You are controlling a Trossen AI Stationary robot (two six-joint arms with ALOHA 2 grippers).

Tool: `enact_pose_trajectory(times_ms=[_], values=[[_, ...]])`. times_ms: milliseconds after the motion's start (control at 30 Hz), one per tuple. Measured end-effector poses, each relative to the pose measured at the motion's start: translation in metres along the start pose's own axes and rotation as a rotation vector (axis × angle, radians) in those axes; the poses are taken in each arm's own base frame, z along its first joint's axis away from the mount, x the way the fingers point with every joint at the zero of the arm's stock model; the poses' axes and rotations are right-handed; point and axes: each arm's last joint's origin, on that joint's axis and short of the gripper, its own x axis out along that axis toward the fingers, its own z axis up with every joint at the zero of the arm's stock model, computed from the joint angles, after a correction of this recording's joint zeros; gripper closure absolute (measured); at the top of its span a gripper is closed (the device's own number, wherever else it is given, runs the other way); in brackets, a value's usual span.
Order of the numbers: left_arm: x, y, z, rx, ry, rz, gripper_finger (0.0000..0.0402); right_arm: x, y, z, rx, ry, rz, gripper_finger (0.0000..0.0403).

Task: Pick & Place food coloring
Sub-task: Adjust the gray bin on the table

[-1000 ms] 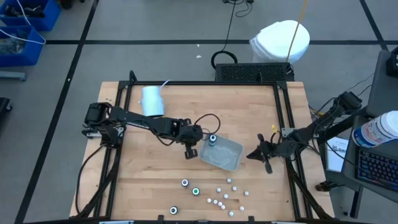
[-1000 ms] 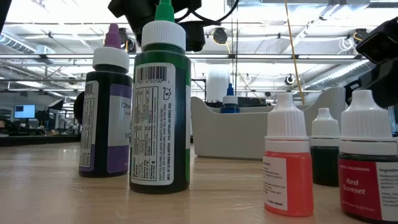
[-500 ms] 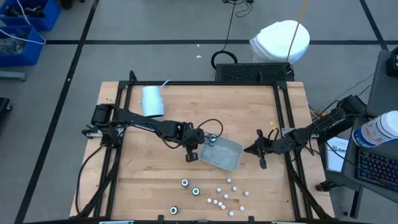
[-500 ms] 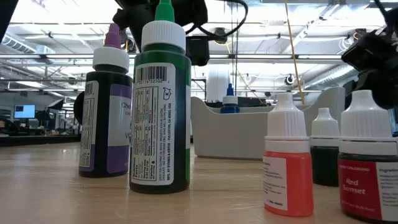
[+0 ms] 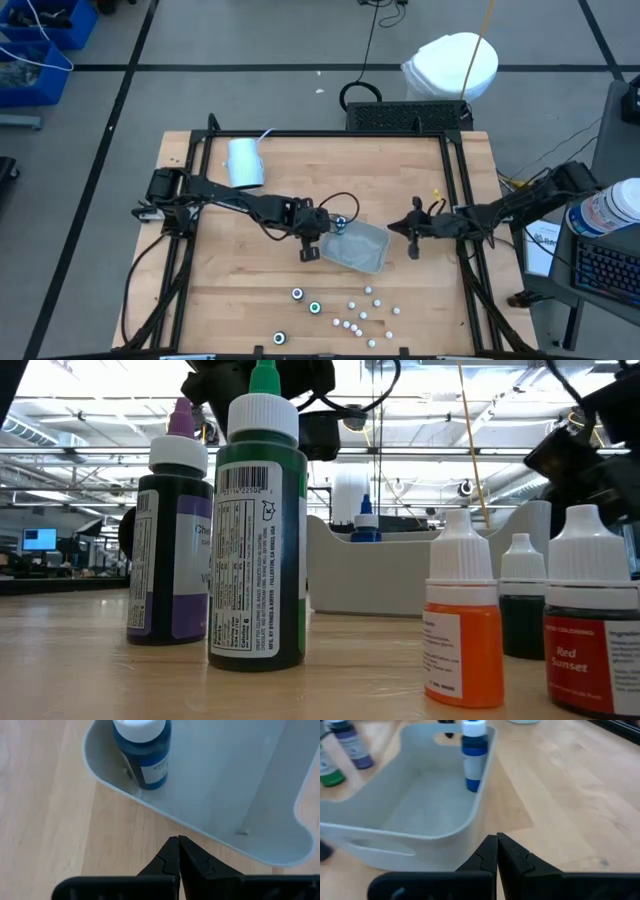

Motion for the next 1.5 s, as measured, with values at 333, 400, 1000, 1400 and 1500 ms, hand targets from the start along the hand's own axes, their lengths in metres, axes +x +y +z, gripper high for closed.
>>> enact_pose_trajectory(times_ms=[333, 400, 1000, 1400, 1500], values=[[0.0, -0.004, 0.002, -0.002, -0.018, -0.032, 0.0398, 0.01, -0.011, 0.0, 0.016, 0.005, -0.092, 0.0403], [0.0, -0.004, 0.002, -0.003, -0.019, -0.031, 0.0394, 0.01, -0.013, 0.0, -0.006, -0.001, -0.127, 0.0403], [0.0, -0.001, -0.001, -0.024, 0.006, 0.004, 0.0389, -0.029, -0.001, 0.053, 0.067, 0.363, -0.014, 0.0403], [0.0, -0.001, 0.0, -0.027, -0.004, 0.028, 0.0396, -0.013, 0.048, 0.031, 0.102, 0.392, 0.285, 0.0403], [0.0, -0.001, 0.0, -0.028, -0.006, 0.028, 0.0395, -0.007, 0.054, 0.026, 0.104, 0.395, 0.253, 0.0403]])
